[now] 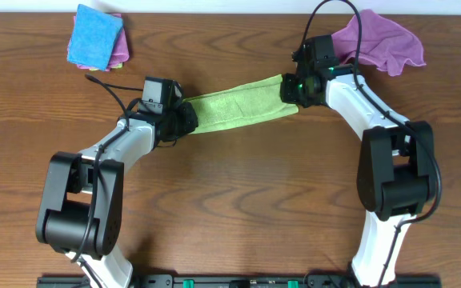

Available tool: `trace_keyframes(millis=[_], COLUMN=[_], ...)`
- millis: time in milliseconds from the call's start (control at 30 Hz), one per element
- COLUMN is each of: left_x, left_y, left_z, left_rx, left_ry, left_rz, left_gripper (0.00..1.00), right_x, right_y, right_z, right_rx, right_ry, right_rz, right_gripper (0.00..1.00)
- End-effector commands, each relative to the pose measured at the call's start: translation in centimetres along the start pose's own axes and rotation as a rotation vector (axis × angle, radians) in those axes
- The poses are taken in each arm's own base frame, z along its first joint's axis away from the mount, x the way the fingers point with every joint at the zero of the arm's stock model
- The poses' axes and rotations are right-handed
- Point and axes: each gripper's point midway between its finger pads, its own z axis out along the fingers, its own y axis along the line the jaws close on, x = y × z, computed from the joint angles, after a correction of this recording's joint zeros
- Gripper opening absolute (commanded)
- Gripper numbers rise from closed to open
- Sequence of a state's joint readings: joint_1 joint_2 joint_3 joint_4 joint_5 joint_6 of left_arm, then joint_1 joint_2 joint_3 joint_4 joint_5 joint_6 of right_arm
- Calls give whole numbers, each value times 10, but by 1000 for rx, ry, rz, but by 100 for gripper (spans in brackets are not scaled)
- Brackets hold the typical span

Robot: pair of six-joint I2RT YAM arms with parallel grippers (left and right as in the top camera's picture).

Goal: Fold the cloth

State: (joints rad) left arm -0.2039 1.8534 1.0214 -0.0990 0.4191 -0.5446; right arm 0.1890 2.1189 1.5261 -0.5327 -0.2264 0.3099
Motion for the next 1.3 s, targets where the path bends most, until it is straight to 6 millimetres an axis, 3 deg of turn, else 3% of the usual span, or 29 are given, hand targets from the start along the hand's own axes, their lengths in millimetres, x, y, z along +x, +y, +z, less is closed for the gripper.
trace_keyframes(millis=[0,33,100,167,233,500,533,567,600,633,667,800,1033,1267], left_x=[-9,-11,-15,-19,-23,-40,-43,-44,-47,-49,-50,-47,-23,-17], left_y=[-2,-4,-8,-13,-20,-54,-56,-56,-53,-50,-45,-36,-27,-34], left_z=[1,0,-3,-9,-17,-68,-73,-75,-76,-75,-73,-53,-16,-13], left_rx=[4,10,22,34,45,94,93,82,62,42,19,-40,-180,-206], left_ry=[-23,-31,-43,-59,-79,-199,-215,-227,-240,-248,-252,-240,-206,-219], left_rz=[24,32,40,74,115,280,300,312,320,322,319,322,376,406], left_gripper=[7,11,19,26,40,57,59,58,47,26,6,6,5,6], right_x=[-7,-9,-13,-19,-24,-48,-51,-51,-51,-49,-46,-38,-16,-6], right_y=[-3,-3,-2,1,5,24,26,28,29,29,30,31,22,-1], right_z=[-2,-4,-9,-18,-28,-82,-89,-92,-94,-93,-91,-72,-27,3], right_rx=[11,10,5,0,-4,-21,-23,-25,-25,-24,-21,24,165,263], right_ry=[-17,-21,-35,-56,-79,-203,-218,-224,-224,-218,-207,-177,-90,-44], right_rz=[-1,-1,-20,-50,-80,-167,-181,-190,-194,-200,-217,-282,-388,-397], right_gripper=[71,83,91,93,95,96,95,84,66,16,1,1,1,1])
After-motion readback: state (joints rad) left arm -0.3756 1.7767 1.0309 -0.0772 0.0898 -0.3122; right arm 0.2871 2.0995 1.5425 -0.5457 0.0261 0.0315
